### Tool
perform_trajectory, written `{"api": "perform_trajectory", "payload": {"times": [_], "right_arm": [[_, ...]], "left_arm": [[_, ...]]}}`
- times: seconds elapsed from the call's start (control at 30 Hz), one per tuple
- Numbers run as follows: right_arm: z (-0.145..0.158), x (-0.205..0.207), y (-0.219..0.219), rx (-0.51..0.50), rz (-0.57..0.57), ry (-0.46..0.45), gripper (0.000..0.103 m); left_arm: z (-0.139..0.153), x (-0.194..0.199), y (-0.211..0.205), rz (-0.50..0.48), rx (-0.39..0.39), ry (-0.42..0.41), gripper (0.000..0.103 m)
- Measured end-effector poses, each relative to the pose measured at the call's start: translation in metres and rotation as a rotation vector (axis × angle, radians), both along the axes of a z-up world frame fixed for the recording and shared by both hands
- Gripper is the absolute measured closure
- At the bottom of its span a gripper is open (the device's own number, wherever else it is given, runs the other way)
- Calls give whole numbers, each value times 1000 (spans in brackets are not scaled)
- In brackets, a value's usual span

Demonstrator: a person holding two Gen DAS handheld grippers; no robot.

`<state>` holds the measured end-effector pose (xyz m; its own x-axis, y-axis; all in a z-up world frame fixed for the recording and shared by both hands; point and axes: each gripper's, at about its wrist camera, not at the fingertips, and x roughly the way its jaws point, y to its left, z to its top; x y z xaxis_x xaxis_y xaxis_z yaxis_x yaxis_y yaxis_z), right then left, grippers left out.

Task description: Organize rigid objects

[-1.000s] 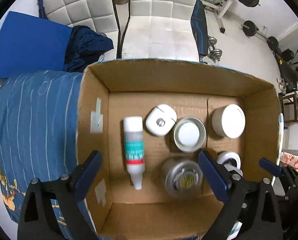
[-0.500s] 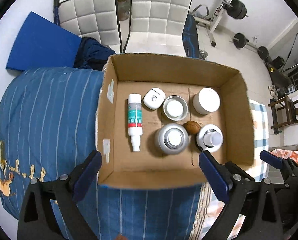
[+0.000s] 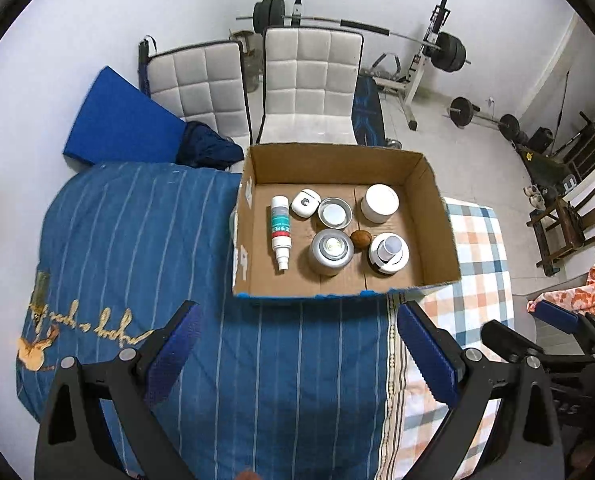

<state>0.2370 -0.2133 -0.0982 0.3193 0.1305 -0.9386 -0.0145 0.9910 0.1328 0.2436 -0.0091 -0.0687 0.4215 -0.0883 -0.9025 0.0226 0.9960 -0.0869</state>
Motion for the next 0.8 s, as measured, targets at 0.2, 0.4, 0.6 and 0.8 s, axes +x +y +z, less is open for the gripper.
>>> {"api": "perform_trajectory", "payload": {"times": [0.2, 0.4, 0.6, 0.8], "right_arm": [[51, -54, -11, 29, -15, -53, 0], [93, -95, -12, 27, -17, -110, 0], [132, -126, -8, 3, 2, -180, 0], [160, -136, -13, -39, -19, -246, 0]], "left_arm": [[45, -45, 0, -1, 7, -68, 4], [83, -80, 1, -4, -16, -127, 4], [107, -105, -2, -18, -20, -160, 4], [120, -119, -8, -18, -10, -194, 4]]}}
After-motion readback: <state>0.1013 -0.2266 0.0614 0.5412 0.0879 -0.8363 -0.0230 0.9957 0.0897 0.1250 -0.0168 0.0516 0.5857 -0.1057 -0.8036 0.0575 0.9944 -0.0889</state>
